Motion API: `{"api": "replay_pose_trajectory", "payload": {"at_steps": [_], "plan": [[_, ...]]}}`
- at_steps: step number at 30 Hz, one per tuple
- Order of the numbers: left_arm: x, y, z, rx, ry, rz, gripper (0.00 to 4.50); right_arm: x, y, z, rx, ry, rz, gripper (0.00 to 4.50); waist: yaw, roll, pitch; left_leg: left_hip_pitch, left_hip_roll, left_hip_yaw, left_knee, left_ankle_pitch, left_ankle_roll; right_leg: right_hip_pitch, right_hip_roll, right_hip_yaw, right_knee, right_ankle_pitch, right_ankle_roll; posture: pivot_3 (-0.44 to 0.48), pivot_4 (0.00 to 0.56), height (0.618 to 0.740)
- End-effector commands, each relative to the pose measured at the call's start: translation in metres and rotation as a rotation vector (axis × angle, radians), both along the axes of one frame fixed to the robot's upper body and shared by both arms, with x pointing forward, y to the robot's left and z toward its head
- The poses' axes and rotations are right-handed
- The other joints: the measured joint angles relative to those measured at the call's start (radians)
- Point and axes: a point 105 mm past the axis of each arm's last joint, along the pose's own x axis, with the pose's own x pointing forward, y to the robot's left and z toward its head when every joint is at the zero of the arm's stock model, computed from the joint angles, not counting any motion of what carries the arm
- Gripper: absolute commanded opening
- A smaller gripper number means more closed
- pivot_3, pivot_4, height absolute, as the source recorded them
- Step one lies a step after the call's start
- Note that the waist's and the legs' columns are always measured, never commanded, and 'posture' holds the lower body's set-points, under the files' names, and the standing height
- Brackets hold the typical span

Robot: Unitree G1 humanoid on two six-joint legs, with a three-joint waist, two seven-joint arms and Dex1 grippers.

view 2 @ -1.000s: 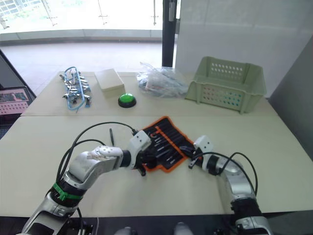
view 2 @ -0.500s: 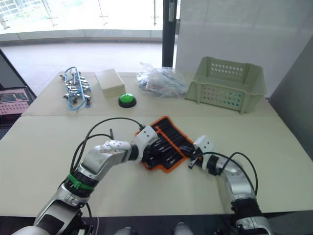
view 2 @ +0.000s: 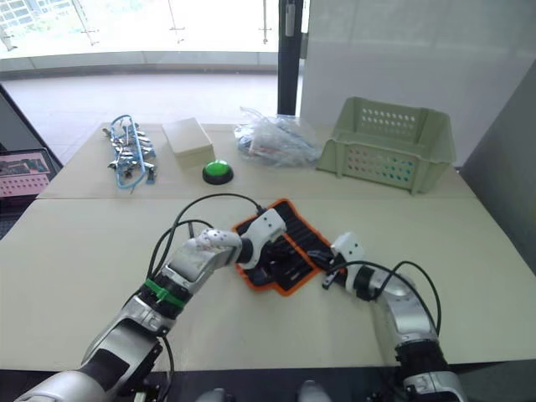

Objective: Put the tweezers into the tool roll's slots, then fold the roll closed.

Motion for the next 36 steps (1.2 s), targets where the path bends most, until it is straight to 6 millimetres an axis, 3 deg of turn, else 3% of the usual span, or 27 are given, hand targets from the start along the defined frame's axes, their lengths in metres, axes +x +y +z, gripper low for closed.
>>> {"api": "replay_pose_trajectory", "payload": {"at_steps": [1, 8, 13, 16, 20, 26, 32, 34, 36], "plan": [[0.009, -0.008, 0.008, -0.022, -0.041, -0.018, 0.02, -0.013, 0.013, -0.027, -0.046, 0.094, 0.06, 0.0, 0.0, 0.0, 0.0, 0.0, 0.0, 0.0, 0.0, 0.0, 0.0, 0.0, 0.0, 0.0, 0.0, 0.0, 0.0, 0.0, 0.15, 0.74], [0.019, -0.023, 0.012, -0.005, -0.093, -0.035, 0.02, -0.013, 0.014, -0.027, -0.045, 0.095, 0.056, 0.0, 0.003, 0.0, 0.0, 0.0, -0.001, 0.0, 0.004, 0.0, 0.0, 0.001, 0.0, 0.0, 0.001, 0.0, 0.0, 0.0, 0.15, 0.74], [0.021, -0.016, 0.013, 0.009, -0.121, -0.016, 0.02, -0.013, 0.014, -0.027, -0.042, 0.097, 0.054, 0.0, 0.003, 0.0, 0.0, 0.0, -0.001, 0.0, 0.006, 0.0, 0.0, 0.002, 0.0, 0.0, 0.003, 0.0, 0.0, 0.0, 0.15, 0.74], [0.019, -0.006, 0.021, -0.015, -0.124, -0.002, 1.0, -0.012, 0.016, -0.027, -0.041, 0.098, 0.056, 0.0, -0.002, 0.0, 0.0, 0.0, 0.0, 0.0, 0.006, 0.0, 0.0, 0.002, 0.0, 0.0, 0.003, 0.0, 0.001, 0.0, 0.15, 0.74], [0.011, 0.023, 0.032, -0.005, -0.113, 0.019, 2.4, -0.01, 0.018, -0.027, -0.029, 0.096, 0.057, 0.0, -0.018, 0.0, 0.0, 0.0, 0.001, 0.0, 0.005, 0.0, 0.0, 0.0, 0.001, 0.001, 0.005, 0.0, 0.0, 0.0, 0.15, 0.74], [-0.006, 0.091, 0.079, -0.086, -0.126, 0.143, 4.4, -0.005, 0.02, -0.022, -0.009, 0.089, 0.058, 0.0, -0.031, 0.001, 0.0, 0.002, 0.002, -0.001, 0.003, 0.0, 0.0, -0.001, 0.002, 0.001, 0.007, 0.0, 0.0, 0.0, 0.15, 0.74], [-0.021, 0.151, 0.093, -0.15, -0.171, 0.314, 4.46, -0.007, 0.019, -0.026, -0.025, 0.097, 0.073, 0.0, -0.028, 0.001, 0.0, 0.003, 0.002, 0.0, 0.002, 0.0, 0.0, 0.0, 0.001, 0.001, 0.006, 0.0, 0.0, 0.0, 0.15, 0.74], [-0.029, 0.194, 0.084, -0.132, -0.184, 0.483, 4.46, -0.008, 0.021, -0.028, -0.027, 0.101, 0.084, 0.0, -0.031, 0.001, 0.0, 0.004, 0.002, 0.0, 0.002, 0.0, 0.0, 0.0, 0.001, 0.001, 0.007, 0.0, 0.0, 0.0, 0.15, 0.74], [-0.04, 0.216, 0.079, -0.129, -0.203, 0.566, 4.46, -0.008, 0.022, -0.029, -0.029, 0.103, 0.091, 0.0, -0.036, 0.001, 0.0, 0.007, 0.003, 0.001, -0.001, 0.0, 0.0, 0.0, 0.001, 0.002, 0.007, 0.0, 0.0, 0.0, 0.15, 0.74]]}}
